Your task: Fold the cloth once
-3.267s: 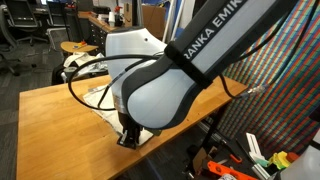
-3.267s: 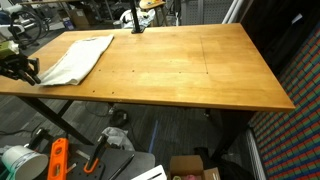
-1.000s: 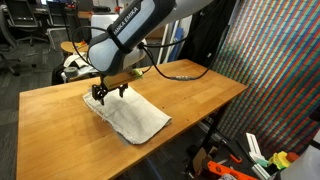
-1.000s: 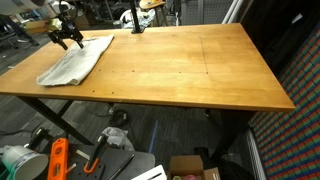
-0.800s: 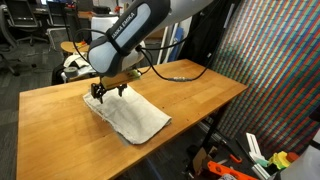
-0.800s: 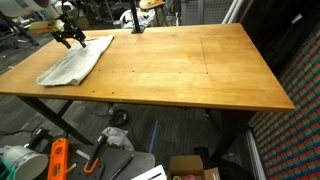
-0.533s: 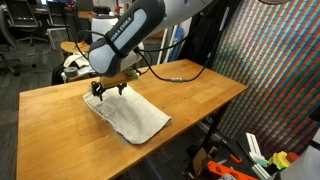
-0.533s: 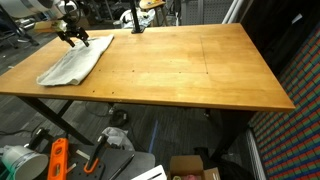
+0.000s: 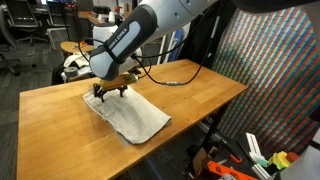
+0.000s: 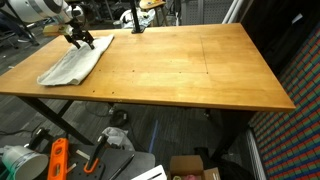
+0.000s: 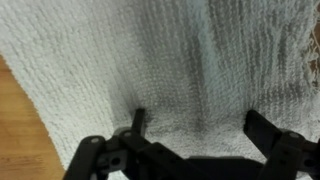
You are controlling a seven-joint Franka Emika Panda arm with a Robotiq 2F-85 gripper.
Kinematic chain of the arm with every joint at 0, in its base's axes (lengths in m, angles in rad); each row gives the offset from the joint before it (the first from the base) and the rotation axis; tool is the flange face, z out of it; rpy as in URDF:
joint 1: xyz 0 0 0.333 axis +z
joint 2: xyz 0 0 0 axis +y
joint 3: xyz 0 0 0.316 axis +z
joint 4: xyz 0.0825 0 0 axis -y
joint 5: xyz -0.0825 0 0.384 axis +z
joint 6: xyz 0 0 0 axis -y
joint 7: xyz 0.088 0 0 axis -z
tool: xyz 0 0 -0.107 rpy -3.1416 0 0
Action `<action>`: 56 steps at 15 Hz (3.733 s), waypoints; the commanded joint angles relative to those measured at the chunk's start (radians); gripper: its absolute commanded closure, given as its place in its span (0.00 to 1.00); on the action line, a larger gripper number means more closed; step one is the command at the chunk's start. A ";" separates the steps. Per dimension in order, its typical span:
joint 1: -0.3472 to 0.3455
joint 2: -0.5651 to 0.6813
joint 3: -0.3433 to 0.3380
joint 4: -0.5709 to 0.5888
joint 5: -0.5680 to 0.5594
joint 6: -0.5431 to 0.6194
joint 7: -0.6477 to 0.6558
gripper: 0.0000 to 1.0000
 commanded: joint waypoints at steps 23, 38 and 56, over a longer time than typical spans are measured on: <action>-0.038 -0.045 -0.003 -0.007 0.056 -0.032 -0.068 0.00; -0.138 -0.578 0.132 -0.493 0.152 -0.157 -0.481 0.00; -0.164 -0.582 0.134 -0.306 0.227 -0.659 -0.577 0.00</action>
